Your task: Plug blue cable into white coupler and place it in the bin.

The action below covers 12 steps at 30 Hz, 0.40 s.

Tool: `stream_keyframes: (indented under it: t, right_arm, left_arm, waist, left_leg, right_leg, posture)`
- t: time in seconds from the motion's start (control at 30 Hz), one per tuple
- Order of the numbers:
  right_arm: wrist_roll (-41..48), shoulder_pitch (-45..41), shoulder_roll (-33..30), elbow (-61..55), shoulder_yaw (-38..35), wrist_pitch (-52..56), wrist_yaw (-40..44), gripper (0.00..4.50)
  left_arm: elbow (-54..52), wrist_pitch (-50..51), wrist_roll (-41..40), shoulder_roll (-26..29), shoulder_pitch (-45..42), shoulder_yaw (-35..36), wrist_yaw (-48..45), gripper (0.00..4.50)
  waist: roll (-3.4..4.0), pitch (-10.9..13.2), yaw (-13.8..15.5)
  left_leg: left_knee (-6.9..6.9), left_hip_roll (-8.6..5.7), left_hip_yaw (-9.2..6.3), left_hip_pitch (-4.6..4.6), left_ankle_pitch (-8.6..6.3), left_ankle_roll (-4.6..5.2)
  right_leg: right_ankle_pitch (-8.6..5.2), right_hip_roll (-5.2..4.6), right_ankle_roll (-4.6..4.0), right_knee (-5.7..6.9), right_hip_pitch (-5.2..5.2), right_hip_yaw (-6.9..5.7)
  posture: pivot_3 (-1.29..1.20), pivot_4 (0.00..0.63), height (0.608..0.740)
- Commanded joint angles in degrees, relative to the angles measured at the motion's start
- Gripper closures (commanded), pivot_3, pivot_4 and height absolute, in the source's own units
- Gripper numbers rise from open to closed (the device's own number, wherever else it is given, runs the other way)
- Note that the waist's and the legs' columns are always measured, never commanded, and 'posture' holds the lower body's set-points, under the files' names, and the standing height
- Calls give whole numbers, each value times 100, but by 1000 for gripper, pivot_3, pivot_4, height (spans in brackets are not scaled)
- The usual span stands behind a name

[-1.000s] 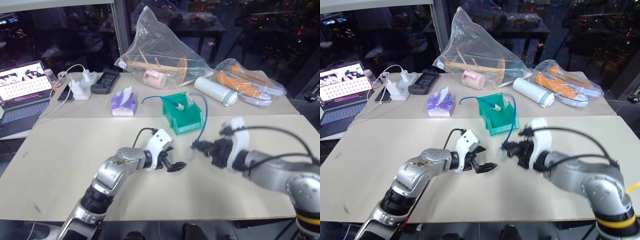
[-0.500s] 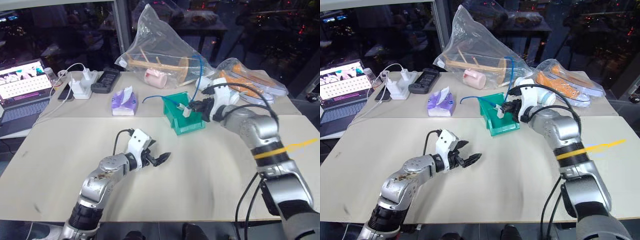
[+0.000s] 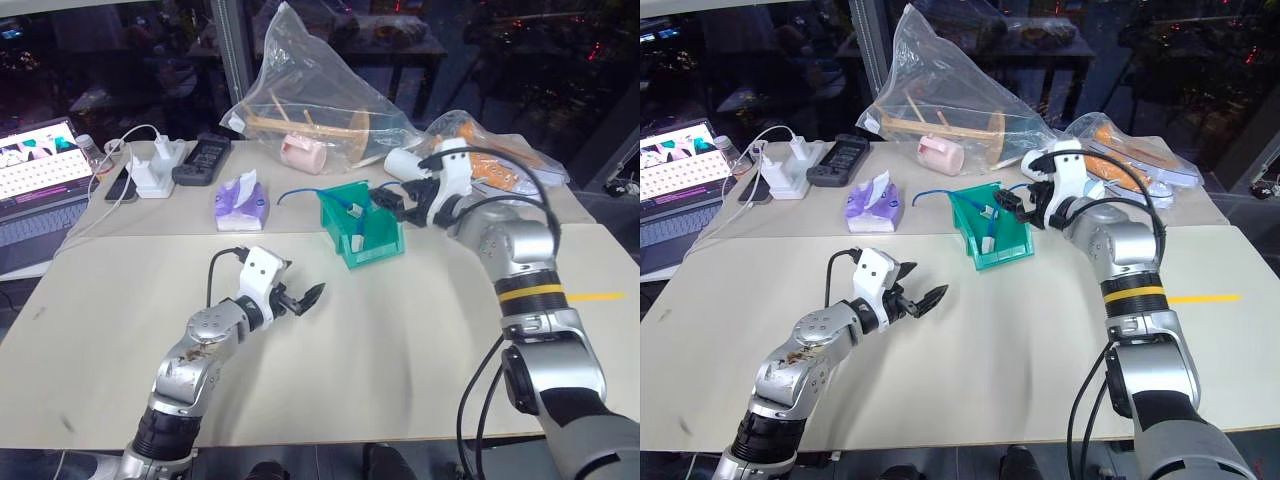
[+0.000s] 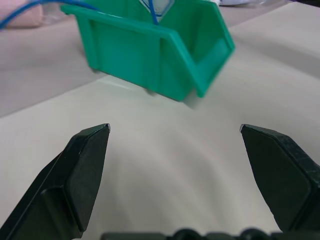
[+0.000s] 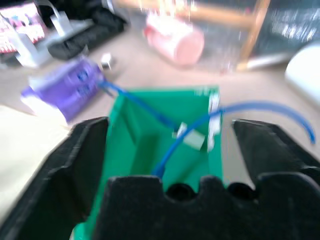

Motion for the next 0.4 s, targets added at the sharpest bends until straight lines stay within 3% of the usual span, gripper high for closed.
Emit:
stream_keyframes:
  t: [0.03,0.13,0.23,0.4]
  right_arm:
    - [733,964,-618,-1816,-880,748,287,16]
    - [818,2242,-949,-2816,-1545,594,471,16]
    - [735,3394,-852,-3376,-2101,398,363,16]
    - [-188,4591,-506,-3650,-1950,-515,48,16]
  left_arm:
    - [126,-441,-73,220,-62,477,-172,0]
    - [290,-652,-69,450,25,693,-325,0]
    - [481,-753,-166,569,123,958,-430,0]
    - [1015,-805,-172,722,374,1027,-709,0]
  waist:
    - [0,0,48]
    - [0,0,66]
    - [0,0,76]
    - [1,-1,39]
  left_leg:
    - [1,0,0,-1,0,0]
    - [6,-4,10,-1,-6,11]
    - [6,-4,10,3,-12,21]
    - [18,-4,23,19,-17,33]
  right_leg:
    - [0,-1,1,-1,0,-2]
    - [2,-5,4,-6,0,1]
    - [2,-5,4,-3,5,-1]
    - [17,-5,0,3,13,10]
  posture:
    - [0,150,740]
    - [0,150,740]
    - [0,150,740]
    - [0,150,740]
